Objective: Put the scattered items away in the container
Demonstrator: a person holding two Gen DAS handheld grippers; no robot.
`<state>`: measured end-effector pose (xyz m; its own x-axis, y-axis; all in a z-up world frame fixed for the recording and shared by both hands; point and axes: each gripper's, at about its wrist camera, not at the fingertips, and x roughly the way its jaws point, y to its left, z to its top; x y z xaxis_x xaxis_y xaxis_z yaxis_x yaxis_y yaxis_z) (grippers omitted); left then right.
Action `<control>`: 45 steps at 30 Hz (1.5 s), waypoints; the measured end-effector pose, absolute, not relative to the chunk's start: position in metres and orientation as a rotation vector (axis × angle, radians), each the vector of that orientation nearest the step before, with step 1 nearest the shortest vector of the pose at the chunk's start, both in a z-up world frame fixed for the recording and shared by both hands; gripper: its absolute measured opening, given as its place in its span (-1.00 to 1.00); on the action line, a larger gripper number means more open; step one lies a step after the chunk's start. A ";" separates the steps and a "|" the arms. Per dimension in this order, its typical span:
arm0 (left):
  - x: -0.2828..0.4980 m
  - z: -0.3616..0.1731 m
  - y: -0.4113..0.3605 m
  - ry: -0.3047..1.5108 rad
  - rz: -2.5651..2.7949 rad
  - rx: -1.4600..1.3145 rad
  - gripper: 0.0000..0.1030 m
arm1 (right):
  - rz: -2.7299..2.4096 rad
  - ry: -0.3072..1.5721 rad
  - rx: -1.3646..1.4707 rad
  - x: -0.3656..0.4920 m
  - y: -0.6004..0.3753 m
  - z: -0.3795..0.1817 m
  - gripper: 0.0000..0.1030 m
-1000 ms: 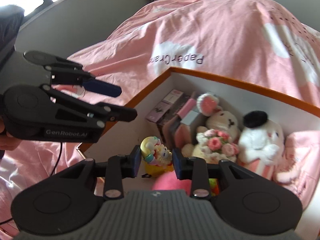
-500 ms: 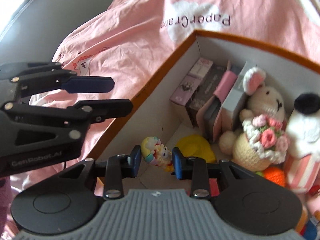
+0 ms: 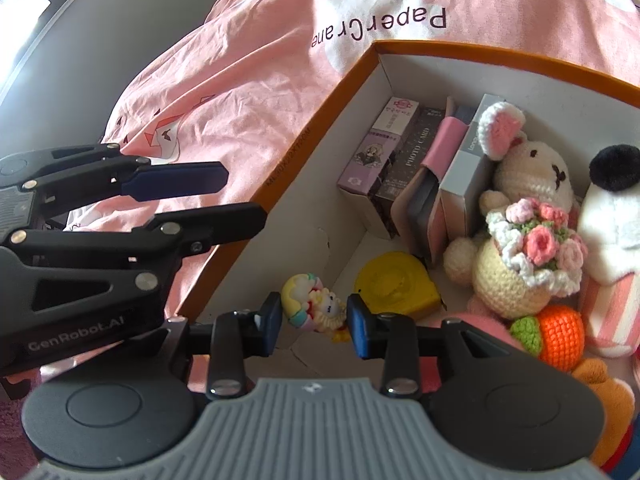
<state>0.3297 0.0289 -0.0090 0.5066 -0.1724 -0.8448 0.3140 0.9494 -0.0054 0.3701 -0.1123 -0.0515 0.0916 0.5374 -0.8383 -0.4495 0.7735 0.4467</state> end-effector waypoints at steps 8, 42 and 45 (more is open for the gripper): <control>0.327 0.000 0.027 0.992 -0.290 0.131 -0.20 | 0.733 1.266 0.112 0.366 -0.122 -0.043 -0.11; 0.252 0.032 -0.053 0.754 -0.184 0.045 0.43 | 0.187 0.677 -0.092 0.253 -0.228 0.041 -0.09; 0.248 0.025 -0.056 0.759 -0.169 0.031 0.43 | 0.168 0.653 -0.102 0.247 -0.225 0.037 -0.09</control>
<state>0.2480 -0.0563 0.0252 0.7127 -0.1416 -0.6870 0.1637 0.9859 -0.0334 0.2466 -0.2252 0.0369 0.7812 0.1233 -0.6120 -0.1873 0.9814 -0.0412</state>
